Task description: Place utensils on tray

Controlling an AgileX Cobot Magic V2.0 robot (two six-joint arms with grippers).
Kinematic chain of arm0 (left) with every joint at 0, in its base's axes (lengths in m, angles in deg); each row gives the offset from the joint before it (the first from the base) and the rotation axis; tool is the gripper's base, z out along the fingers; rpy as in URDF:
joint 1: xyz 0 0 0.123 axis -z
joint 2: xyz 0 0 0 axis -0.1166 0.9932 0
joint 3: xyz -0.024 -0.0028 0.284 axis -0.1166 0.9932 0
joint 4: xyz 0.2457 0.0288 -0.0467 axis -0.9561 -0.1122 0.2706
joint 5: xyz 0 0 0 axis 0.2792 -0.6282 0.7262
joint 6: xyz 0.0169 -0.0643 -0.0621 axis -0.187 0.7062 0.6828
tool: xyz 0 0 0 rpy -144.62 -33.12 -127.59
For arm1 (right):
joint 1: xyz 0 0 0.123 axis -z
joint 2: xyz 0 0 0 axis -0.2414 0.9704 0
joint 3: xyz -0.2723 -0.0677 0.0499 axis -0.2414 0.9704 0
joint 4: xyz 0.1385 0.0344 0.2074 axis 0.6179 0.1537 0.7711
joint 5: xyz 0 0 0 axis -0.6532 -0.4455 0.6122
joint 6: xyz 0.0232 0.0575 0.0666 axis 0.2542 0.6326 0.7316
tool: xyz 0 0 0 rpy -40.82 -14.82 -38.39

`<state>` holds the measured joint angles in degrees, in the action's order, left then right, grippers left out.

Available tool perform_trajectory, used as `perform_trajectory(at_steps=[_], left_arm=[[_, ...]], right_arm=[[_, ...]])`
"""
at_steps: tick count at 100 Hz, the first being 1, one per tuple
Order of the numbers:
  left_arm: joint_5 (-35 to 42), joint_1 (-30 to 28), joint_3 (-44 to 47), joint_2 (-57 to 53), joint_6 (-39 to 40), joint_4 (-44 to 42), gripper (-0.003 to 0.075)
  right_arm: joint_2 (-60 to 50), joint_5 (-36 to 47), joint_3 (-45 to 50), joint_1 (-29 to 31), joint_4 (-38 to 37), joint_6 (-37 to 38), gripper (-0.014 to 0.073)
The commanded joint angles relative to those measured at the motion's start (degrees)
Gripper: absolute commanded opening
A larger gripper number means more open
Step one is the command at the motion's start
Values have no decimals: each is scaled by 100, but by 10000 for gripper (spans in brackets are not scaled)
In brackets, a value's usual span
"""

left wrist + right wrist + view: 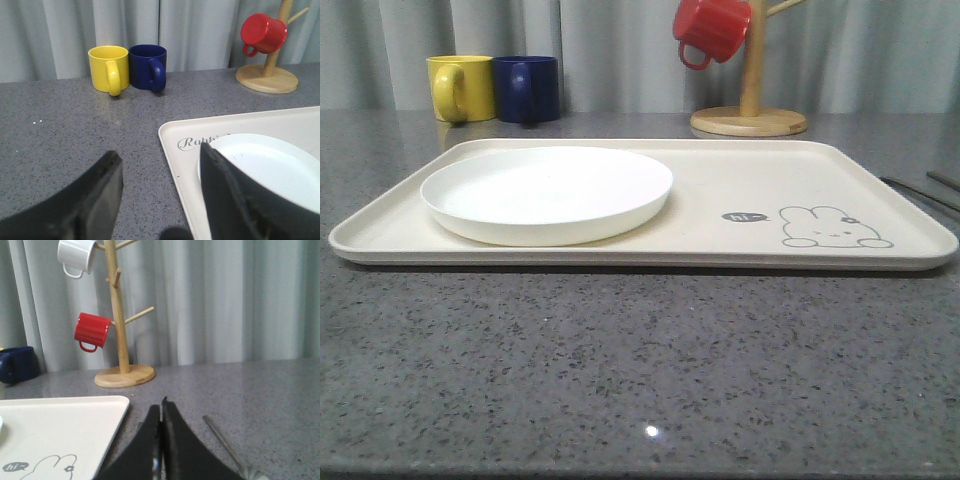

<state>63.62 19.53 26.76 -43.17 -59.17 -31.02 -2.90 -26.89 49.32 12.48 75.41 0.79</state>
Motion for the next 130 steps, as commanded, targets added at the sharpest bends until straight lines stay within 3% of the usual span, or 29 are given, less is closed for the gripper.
perform_trajectory(at_steps=[1, 16, 38, 68, 83, 100, 109, 124, 130], left_arm=[[555, 51, 105, -446, 36, 60, 350], [555, 51, 311, -1091, 24, 35, 282], [555, 51, 336, -1360, 15, -106, -20], [555, 51, 336, -1360, 15, -106, -18], [555, 51, 336, -1360, 15, -106, -18], [555, 51, 336, -1360, 15, -106, -18], [555, 51, 336, -1360, 15, -106, -18], [555, 51, 336, -1360, 15, -106, -18], [555, 51, 336, -1360, 15, -106, -18]], right_arm=[[-99, 481, -200, 20, 1, -44, -78], [-59, -572, -783, 20, 1, -44, -78], [862, -2779, -2356, 20, 1, -44, -78], [3501, -5609, -4915, 20, 64, -44, -78], [4515, -5892, -5715, 20, 70, -44, -78], [5241, -5966, -5977, 20, 70, -44, -65], [5515, -6047, -5977, 20, 97, -44, 20], [5800, -6202, -5977, 20, 99, -44, 286], [5857, -6203, -5977, 20, 112, -44, 352]])
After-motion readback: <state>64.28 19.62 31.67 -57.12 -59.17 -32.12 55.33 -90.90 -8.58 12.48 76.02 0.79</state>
